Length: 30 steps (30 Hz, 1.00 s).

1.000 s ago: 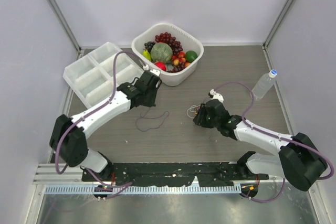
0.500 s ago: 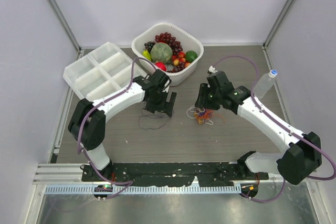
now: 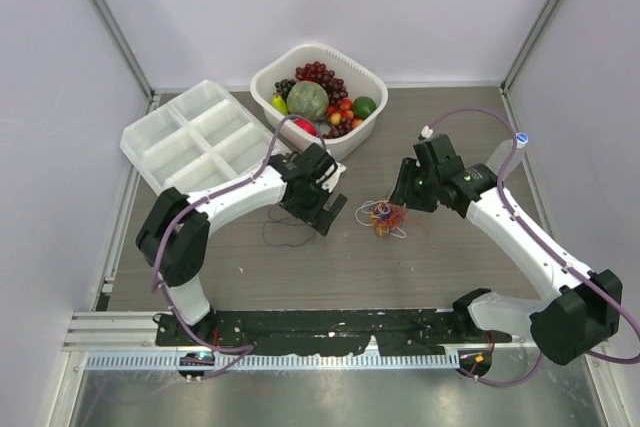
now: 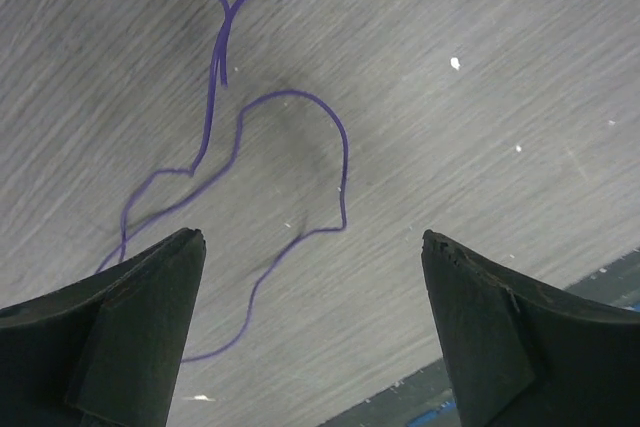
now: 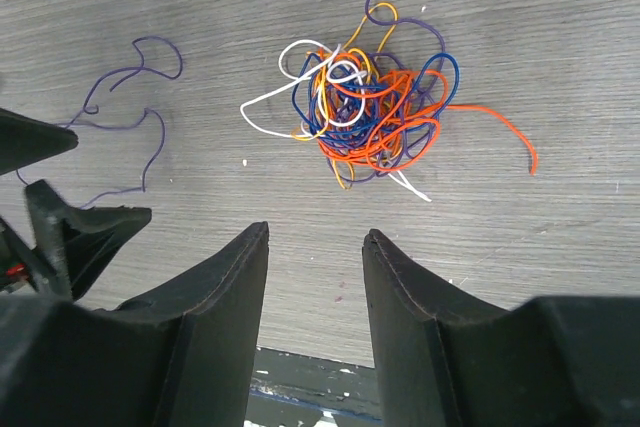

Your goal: Untangle the cables

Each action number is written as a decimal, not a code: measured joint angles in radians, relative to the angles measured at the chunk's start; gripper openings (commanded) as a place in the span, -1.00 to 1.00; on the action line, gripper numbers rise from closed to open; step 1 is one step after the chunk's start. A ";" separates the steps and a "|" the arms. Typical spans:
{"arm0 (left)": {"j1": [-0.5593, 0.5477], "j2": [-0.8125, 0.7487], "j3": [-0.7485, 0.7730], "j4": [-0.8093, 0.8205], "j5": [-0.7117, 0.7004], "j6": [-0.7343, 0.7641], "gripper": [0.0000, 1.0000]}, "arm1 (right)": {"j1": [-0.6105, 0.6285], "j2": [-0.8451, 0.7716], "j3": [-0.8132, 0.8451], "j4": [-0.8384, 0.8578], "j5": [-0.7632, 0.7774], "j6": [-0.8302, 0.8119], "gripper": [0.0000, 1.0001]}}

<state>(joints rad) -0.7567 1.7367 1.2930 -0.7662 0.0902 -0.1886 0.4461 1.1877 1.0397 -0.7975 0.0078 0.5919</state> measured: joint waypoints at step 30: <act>-0.010 0.205 0.097 0.040 -0.136 0.217 -1.00 | -0.032 0.048 0.059 -0.021 0.002 -0.048 -0.03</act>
<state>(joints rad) -0.7666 1.9419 1.3895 -0.7261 -0.0456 0.0288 0.4145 1.2358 1.0985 -0.8185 0.0093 0.5438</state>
